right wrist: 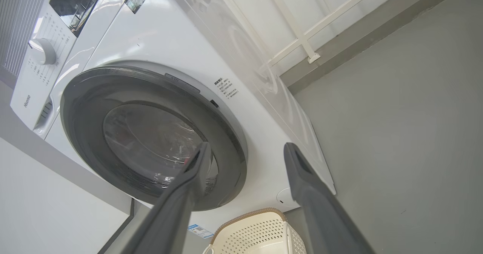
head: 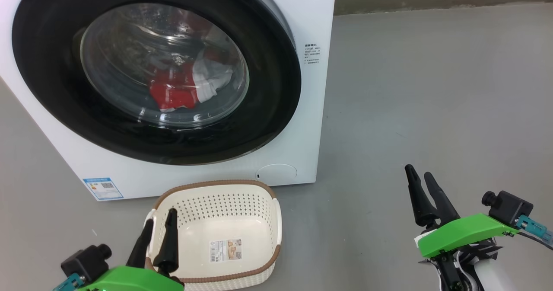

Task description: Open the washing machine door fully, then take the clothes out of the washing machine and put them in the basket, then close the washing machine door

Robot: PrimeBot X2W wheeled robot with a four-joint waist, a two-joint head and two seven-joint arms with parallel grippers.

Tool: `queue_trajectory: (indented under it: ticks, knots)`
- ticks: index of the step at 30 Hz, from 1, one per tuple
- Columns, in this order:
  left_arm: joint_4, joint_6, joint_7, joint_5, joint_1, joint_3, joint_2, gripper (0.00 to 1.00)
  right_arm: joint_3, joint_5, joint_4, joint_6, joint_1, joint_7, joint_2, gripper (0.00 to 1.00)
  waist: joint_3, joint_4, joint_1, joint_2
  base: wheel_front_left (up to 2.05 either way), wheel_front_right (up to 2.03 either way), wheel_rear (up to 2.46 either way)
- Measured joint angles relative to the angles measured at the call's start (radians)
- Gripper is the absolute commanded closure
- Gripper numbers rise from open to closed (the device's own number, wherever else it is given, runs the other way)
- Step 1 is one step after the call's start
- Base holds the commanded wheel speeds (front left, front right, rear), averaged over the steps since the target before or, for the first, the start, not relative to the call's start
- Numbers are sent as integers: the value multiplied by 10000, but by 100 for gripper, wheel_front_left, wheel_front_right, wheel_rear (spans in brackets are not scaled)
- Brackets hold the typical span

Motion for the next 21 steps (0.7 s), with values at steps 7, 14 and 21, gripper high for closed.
queue_trajectory:
  ticks: [7,14,21]
  knots:
    - [-44,77,-259,817,-102,-63,15,0,151,-844,-67,0,-207,-201,-27,0,-22,2,0,0,0,0,0]
    - [-19,203,-435,1586,-197,-121,19,0,311,-1607,-75,0,-397,-414,-54,0,-17,-76,0,0,0,0,0]
    - [50,460,-612,2284,-310,-163,19,0,301,-2316,-17,2,-567,-600,-75,0,-21,-143,0,0,0,0,0]
